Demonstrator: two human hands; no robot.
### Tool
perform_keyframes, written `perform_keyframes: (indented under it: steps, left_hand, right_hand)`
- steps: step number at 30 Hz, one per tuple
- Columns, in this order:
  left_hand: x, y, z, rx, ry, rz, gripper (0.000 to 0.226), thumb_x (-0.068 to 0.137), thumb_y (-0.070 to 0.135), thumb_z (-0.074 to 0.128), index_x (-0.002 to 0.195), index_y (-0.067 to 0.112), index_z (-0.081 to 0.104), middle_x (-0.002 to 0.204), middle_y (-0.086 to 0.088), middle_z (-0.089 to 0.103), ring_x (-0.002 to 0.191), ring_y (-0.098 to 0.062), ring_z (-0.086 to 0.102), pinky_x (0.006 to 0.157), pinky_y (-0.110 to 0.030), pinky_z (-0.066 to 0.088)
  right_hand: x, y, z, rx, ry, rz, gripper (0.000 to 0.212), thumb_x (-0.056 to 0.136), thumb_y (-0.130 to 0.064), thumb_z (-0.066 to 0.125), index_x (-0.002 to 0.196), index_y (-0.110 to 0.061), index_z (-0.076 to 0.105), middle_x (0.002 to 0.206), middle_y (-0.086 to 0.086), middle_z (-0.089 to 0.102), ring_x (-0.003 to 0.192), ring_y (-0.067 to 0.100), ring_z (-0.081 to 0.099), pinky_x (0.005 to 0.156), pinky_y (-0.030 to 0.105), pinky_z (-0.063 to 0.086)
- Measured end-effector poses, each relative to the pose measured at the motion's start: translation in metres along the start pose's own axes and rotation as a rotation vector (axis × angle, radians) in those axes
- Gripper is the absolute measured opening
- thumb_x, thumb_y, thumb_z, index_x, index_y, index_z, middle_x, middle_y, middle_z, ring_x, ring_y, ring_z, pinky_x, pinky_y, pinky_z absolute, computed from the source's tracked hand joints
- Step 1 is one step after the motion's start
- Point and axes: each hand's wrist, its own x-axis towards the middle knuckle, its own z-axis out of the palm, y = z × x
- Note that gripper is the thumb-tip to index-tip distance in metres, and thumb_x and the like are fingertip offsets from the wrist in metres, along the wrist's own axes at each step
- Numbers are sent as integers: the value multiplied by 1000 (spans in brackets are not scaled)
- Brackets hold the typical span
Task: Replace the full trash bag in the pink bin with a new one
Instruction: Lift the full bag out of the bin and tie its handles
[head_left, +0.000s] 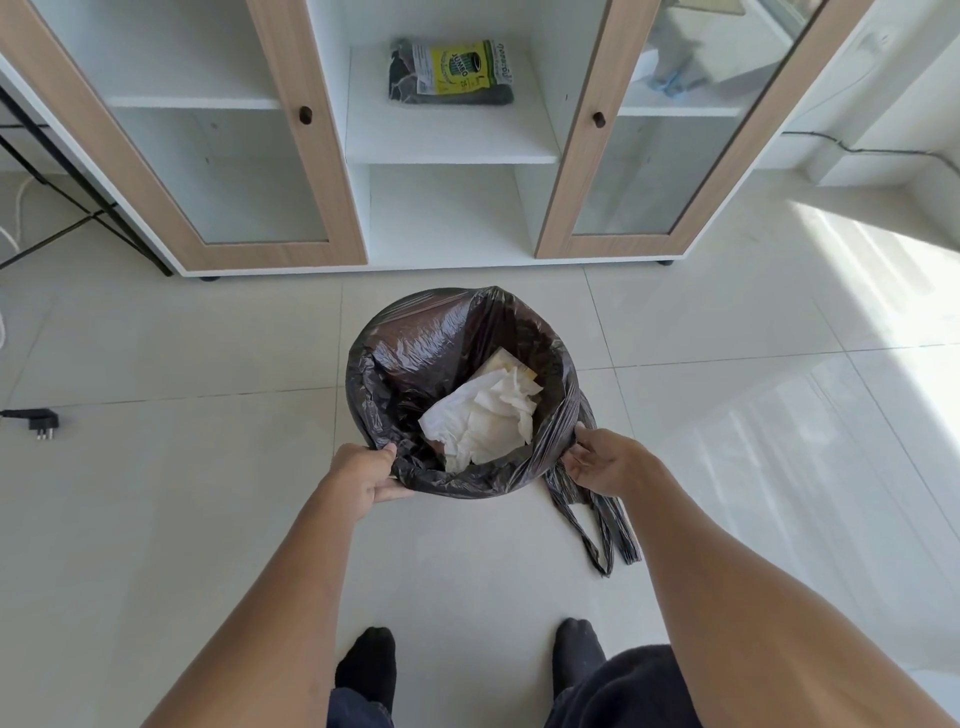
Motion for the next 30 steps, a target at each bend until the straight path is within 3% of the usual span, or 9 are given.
perform_keyframes:
  steps: [5,8,11,13,16,18,21,25,30]
  left_hand:
    - [-7,5,-3,-22,-25,-21,13,99,3,52,108,-7,51,113,-29,62,102,-47,65,51,-51,57]
    - [-12,7,-3,-22,-33,-18,15,100,2,51,110,-8,50,113,-29,62,105,-47,64,61,-49,57]
    - [-15,9,-3,-10,-35,-19,18,99,1,52,113,-10,52,107,-28,63,105,-47,65,57,-46,56]
    - [-16,9,-4,-3,-26,-19,21,98,1,53,115,-11,52,106,-27,63,101,-45,66,49,-46,56]
    - [-20,10,-4,37,-24,4,9,98,1,54,101,-8,52,103,-25,61,89,-38,64,50,-42,55]
    - [-20,11,-5,35,-10,3,13,98,0,54,87,-4,49,101,-24,60,91,-39,64,52,-43,56]
    - [-21,11,-7,42,-18,3,8,97,1,55,97,-7,51,107,-24,61,92,-40,65,53,-43,57]
    - [-23,11,-6,47,25,8,20,97,1,55,81,-2,46,100,-20,54,92,-37,61,65,-41,58]
    - [-22,11,-12,67,32,39,16,98,4,56,108,-5,48,104,-19,56,99,-39,65,53,-39,56]
  right_hand:
    - [1,1,1,50,-18,42,3,99,-10,57,97,-11,59,79,4,57,72,17,54,62,30,47]
    - [-1,0,6,56,3,31,14,102,-8,50,89,-9,57,77,4,54,68,16,50,61,27,45]
    - [2,0,11,61,57,0,9,101,-3,47,97,-8,53,75,5,53,62,13,43,56,23,41]
    - [2,-1,13,61,74,0,14,101,-2,45,90,-8,52,71,4,48,60,13,39,57,23,38]
    - [-2,-1,16,80,73,-3,28,102,-6,45,74,-11,48,65,2,41,56,12,35,57,22,35]
    - [-4,-1,17,85,70,-23,31,103,-17,49,73,-11,49,65,0,43,55,11,37,57,22,36]
    - [-4,-3,16,50,85,-39,31,102,-24,51,74,-12,50,64,-1,45,55,10,39,56,20,38]
    - [-2,-4,19,-60,145,-87,30,102,-21,50,74,-13,51,62,-1,44,50,9,39,35,16,38]
    - [-7,-9,28,-279,149,-226,34,104,-31,46,78,-11,52,63,3,49,48,11,42,33,17,34]
